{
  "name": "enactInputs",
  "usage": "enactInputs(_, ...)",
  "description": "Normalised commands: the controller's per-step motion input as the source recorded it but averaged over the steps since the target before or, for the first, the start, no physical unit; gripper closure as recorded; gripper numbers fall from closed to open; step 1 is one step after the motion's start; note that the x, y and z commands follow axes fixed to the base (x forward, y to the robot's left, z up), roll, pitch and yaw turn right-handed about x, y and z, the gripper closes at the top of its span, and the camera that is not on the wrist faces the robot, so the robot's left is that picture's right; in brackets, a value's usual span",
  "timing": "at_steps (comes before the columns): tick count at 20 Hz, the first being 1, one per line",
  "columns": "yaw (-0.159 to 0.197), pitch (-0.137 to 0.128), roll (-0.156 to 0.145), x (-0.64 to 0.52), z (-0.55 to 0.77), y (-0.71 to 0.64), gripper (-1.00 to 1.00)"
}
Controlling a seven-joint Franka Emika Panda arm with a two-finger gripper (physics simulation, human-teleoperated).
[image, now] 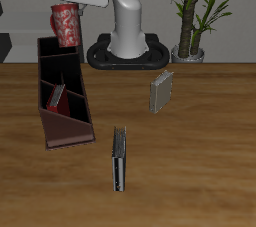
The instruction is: Place the red book into the right desk caddy's left compartment and place the red mug into the right desk caddy's right compartment
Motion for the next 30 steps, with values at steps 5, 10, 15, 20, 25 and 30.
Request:
enactInputs(5,0.009,-0.003,-0.002,-0.18,0.04,0.07,1.00)
enactInputs(10,0.004,-0.008,-0.004,-0.11,0.01,0.02,1.00)
enactInputs(15,0.017,-0.003,-0.036,-0.40,-0.08,0.03,1.00)
enactInputs(20,-0.052,0.045,-0.078,-0.15,-0.05,-0.08,1.00)
enactInputs(25,-0.013,0.036,-0.046,-0.05,-0.01,-0.05,1.00)
enactInputs(30,-0.039,0.066,-0.052,0.10,0.03,-0.10,1.00)
